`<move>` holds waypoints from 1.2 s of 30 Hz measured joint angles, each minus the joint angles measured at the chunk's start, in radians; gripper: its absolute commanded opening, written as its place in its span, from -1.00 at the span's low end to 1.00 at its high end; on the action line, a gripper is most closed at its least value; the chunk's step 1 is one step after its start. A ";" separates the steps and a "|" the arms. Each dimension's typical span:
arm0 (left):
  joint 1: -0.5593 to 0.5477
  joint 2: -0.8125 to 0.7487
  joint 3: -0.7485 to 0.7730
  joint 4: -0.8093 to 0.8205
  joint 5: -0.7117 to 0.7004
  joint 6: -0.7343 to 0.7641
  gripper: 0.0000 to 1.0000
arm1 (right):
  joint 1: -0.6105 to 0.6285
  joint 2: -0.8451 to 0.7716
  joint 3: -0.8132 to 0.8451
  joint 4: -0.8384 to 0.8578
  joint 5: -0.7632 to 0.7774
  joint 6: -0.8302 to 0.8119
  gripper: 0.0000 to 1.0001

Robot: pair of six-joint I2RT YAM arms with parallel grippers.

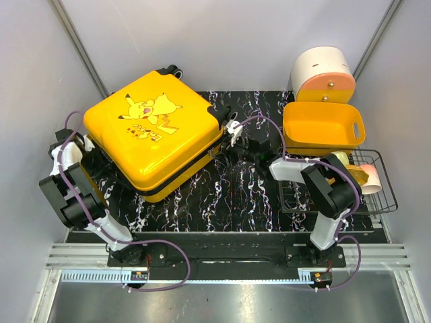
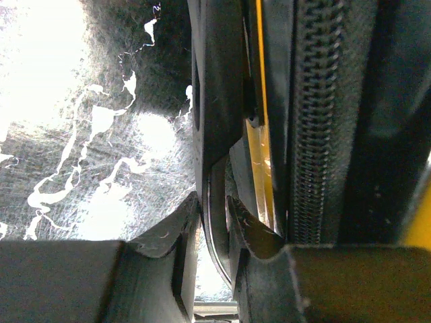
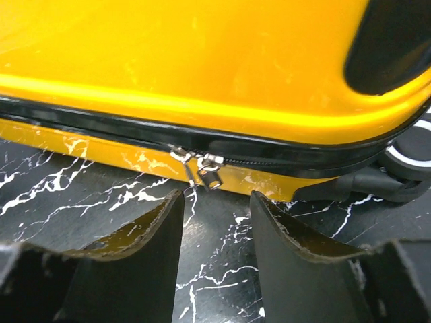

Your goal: Open, take out, and arrange the luggage

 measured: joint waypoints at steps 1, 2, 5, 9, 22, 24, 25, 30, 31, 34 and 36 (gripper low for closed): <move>0.000 0.000 0.000 0.000 0.000 0.000 -1.00 | 0.002 0.007 0.007 0.001 0.009 0.000 0.03; 0.000 0.000 0.000 0.000 0.000 -0.002 -1.00 | 0.003 0.013 0.014 0.003 0.019 -0.001 0.00; 0.000 0.000 -0.003 0.003 0.003 -0.006 -1.00 | 0.008 0.026 0.024 0.011 0.042 -0.003 -0.01; 0.000 0.000 -0.005 0.005 0.007 -0.010 -1.00 | 0.016 0.032 0.026 0.025 0.064 -0.002 -0.01; 0.000 0.000 -0.006 0.008 0.008 -0.014 -1.00 | 0.056 0.057 0.033 0.056 0.173 -0.026 -0.60; 0.000 0.000 -0.006 0.008 0.008 -0.014 -1.00 | 0.056 0.057 0.032 0.058 0.182 -0.036 -0.70; 0.000 0.000 -0.006 0.008 0.008 -0.014 -1.00 | 0.056 0.057 0.031 0.059 0.183 -0.041 -0.74; 0.000 0.000 -0.006 0.008 0.008 -0.014 -1.00 | 0.058 0.056 0.019 0.074 0.187 -0.070 -1.00; 0.000 0.000 -0.006 0.008 0.008 -0.014 -1.00 | 0.057 0.056 0.016 0.077 0.188 -0.075 -1.00; 0.000 0.000 -0.006 0.008 0.008 -0.014 -1.00 | 0.050 0.048 0.007 0.079 0.188 -0.089 -1.00; 0.000 0.001 -0.005 0.007 0.008 -0.014 -1.00 | 0.032 0.042 0.005 0.074 0.179 -0.100 -1.00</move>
